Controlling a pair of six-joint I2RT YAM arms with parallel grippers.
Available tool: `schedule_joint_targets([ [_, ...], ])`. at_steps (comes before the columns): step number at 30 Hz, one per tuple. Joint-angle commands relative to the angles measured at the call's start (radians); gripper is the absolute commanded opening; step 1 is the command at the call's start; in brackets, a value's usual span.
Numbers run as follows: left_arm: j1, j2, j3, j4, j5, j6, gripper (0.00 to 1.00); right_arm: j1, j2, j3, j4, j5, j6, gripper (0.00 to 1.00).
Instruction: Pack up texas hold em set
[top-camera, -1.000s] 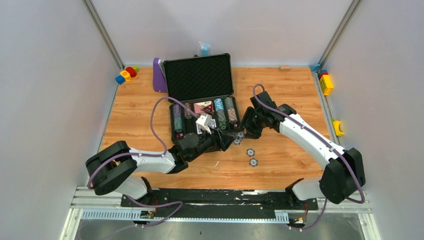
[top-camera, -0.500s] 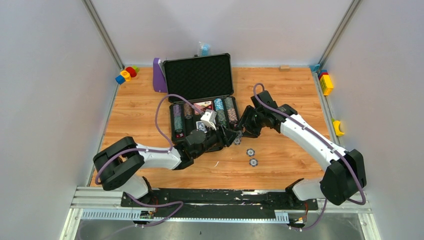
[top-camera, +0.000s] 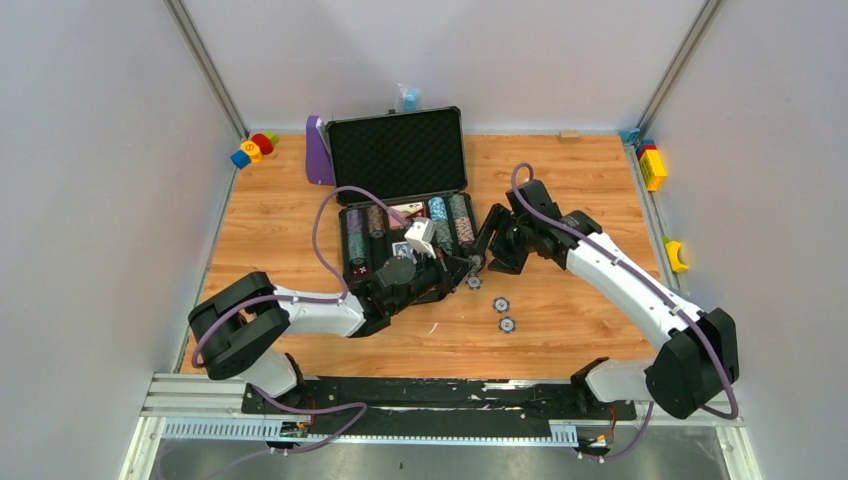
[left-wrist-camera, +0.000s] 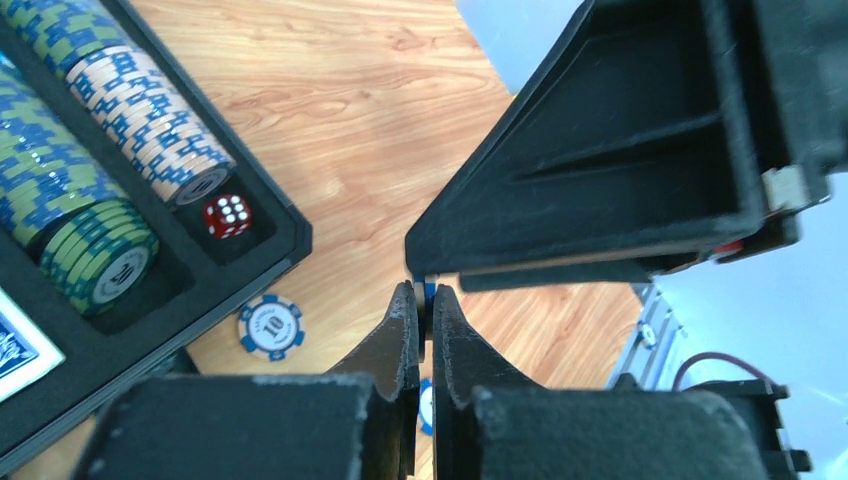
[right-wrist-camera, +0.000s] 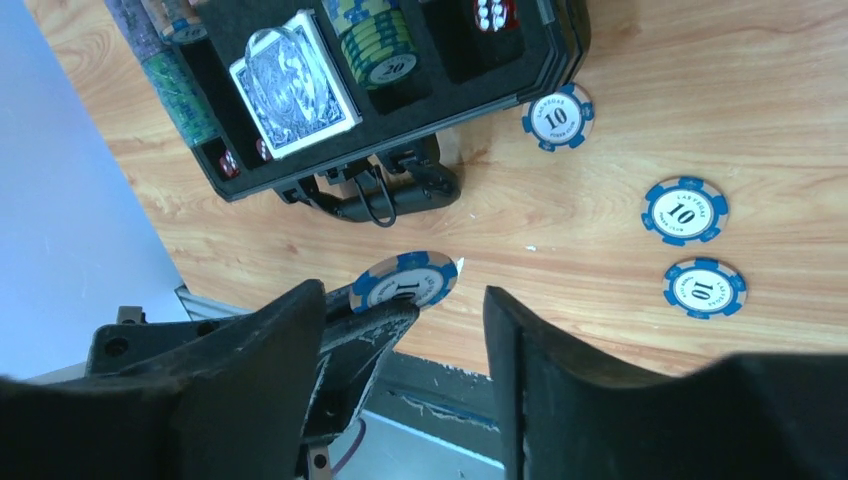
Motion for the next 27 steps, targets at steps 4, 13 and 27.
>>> schedule_joint_targets([
  [4, 0.047, -0.169, 0.081, -0.401, -0.022, 0.187, 0.00, -0.024, -0.134, -0.020, 0.002, 0.177, -0.021, 0.79],
  [13, 0.140, -0.313, 0.284, -1.141, -0.129, 0.705, 0.00, -0.028, -0.302, -0.065, -0.001, 0.371, -0.073, 0.82],
  [27, 0.258, -0.085, 0.444, -1.329, -0.339, 0.843, 0.00, -0.026, -0.330, -0.086, -0.005, 0.364, -0.148, 0.82],
])
